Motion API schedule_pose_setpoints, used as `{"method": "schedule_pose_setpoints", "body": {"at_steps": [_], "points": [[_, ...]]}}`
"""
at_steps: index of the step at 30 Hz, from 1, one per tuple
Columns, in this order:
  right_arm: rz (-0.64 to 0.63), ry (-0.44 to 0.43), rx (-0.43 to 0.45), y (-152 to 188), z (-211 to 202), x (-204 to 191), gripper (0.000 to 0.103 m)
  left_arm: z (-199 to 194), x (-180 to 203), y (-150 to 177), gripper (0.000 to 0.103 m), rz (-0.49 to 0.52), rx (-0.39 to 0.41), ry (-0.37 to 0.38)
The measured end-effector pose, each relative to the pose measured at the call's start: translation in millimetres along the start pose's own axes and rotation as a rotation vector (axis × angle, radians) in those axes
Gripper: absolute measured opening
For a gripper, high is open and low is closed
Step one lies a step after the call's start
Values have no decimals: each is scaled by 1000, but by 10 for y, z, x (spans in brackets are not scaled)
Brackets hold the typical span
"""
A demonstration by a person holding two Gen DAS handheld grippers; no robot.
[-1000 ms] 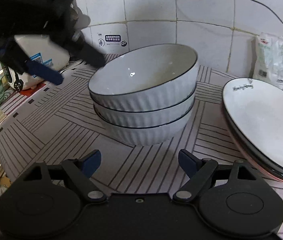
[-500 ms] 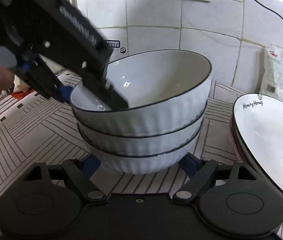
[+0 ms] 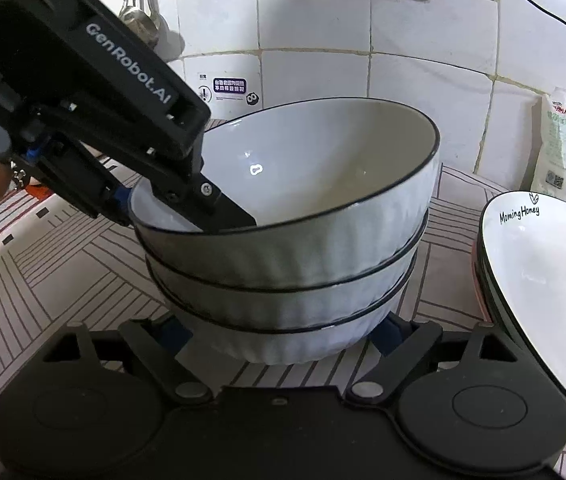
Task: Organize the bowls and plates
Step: 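Close both grippers on the rim of the bowl stack, then lift the bowl stack and lower it onto the white plate stack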
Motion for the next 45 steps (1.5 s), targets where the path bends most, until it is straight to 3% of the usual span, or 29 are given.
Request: {"method": "schedule_pose_setpoints", "body": {"at_steps": [10,23,30,38,45], "points": [[26,-4,39,-4,-310,40,91,-230,232,18,34,92,5,-8],[67,166,119,-179,-875,506,91,-245,1058,-152,35,250,6,78],[89,249,113,-196,-938,875,91,-2,1445,-256,35,326,-31,117],[110,317,78,-117,-939,1318,91,458,1785,-342,35,345,-81,167],[162,346,41,-30,-834,1580,91,750,1943,-388,35,377,-116,160]]}}
Point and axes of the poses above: each gripper's, at about its wrist camera, not at the fingertips, and z roughly the way its jaws point, x to its right, y to its underside, the point moved 7 cm from there along z, roughly the way its jaws point, and after that the axes turned 4 degrees about x, right-handed, at the moved point
